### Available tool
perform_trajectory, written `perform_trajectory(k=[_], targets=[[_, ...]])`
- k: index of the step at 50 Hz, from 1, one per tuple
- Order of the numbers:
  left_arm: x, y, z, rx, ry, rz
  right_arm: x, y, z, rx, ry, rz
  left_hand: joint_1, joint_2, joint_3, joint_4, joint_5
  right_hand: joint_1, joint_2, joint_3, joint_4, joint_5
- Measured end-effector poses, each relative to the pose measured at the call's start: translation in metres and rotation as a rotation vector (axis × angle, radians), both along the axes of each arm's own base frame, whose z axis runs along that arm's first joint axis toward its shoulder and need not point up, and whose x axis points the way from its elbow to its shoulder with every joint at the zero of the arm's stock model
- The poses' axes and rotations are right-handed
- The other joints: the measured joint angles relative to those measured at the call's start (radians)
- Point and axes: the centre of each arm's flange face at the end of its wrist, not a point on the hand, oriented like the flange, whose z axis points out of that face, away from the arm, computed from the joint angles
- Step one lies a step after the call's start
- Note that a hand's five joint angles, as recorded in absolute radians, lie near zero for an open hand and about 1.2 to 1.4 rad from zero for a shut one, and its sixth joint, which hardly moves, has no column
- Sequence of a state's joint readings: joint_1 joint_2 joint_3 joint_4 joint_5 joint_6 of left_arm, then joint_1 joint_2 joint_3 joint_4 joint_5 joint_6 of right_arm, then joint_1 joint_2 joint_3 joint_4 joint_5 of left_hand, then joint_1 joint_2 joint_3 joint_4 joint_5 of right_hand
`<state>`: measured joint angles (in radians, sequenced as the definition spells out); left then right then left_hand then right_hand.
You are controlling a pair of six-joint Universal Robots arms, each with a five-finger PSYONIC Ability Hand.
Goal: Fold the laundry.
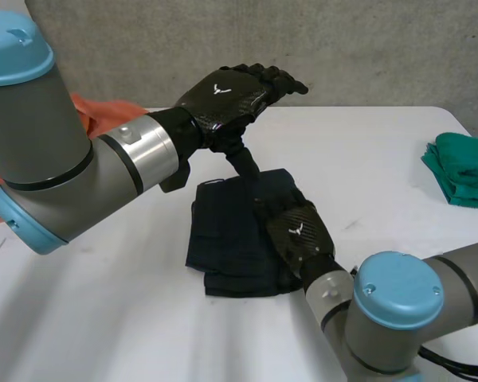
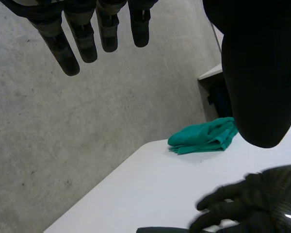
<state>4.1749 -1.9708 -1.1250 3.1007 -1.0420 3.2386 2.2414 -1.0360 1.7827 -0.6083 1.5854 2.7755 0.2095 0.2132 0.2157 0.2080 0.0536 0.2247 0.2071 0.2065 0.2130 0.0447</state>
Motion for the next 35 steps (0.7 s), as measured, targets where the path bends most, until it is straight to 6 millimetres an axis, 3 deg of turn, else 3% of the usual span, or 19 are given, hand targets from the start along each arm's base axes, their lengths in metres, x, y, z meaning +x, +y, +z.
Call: perform_trajectory(k=[8,13,15,18,23,30,31,35], targets=[[0.000,-0.001,-0.004,0.006,-0.008,0.012,0.019,-0.027,-0.002,-0.083,-0.063,-0.004,0.000,0.000,0.000,0.000,0.000,0.020,0.030,0.031,0.029,0.028],[0.001,-0.001,-0.003,0.003,-0.008,0.015,0.031,-0.041,-0.006,-0.083,-0.054,0.004,0.000,0.000,0.000,0.000,0.000,0.730,0.829,0.807,0.785,0.660],[0.001,-0.001,-0.002,0.001,-0.006,0.016,0.033,-0.044,-0.007,-0.072,-0.046,0.008,0.000,0.000,0.000,0.000,0.000,0.814,0.960,0.950,0.949,0.844],[0.002,0.000,0.000,-0.005,-0.004,0.017,0.034,-0.047,-0.001,-0.066,-0.048,0.010,0.000,0.000,0.000,0.000,0.000,0.814,0.964,0.963,0.977,0.880],[0.003,-0.001,0.006,-0.020,0.005,0.020,0.029,-0.063,0.028,-0.096,-0.102,-0.002,0.000,0.000,0.000,0.000,0.000,0.821,0.964,0.963,0.983,0.891],[0.004,-0.001,0.025,-0.071,0.038,0.026,0.004,-0.113,0.077,-0.200,-0.204,-0.041,0.000,0.000,0.000,0.000,0.000,0.855,0.964,0.963,0.984,0.896],[0.005,-0.001,0.032,-0.087,0.049,0.030,-0.008,-0.132,0.092,-0.240,-0.231,-0.070,0.000,0.000,0.000,0.000,0.000,0.859,0.964,0.963,0.984,0.896],[0.006,-0.001,0.045,-0.120,0.073,0.044,-0.043,-0.175,0.127,-0.348,-0.296,-0.153,0.000,0.000,0.000,0.000,0.000,0.862,0.964,0.963,0.984,0.896]])
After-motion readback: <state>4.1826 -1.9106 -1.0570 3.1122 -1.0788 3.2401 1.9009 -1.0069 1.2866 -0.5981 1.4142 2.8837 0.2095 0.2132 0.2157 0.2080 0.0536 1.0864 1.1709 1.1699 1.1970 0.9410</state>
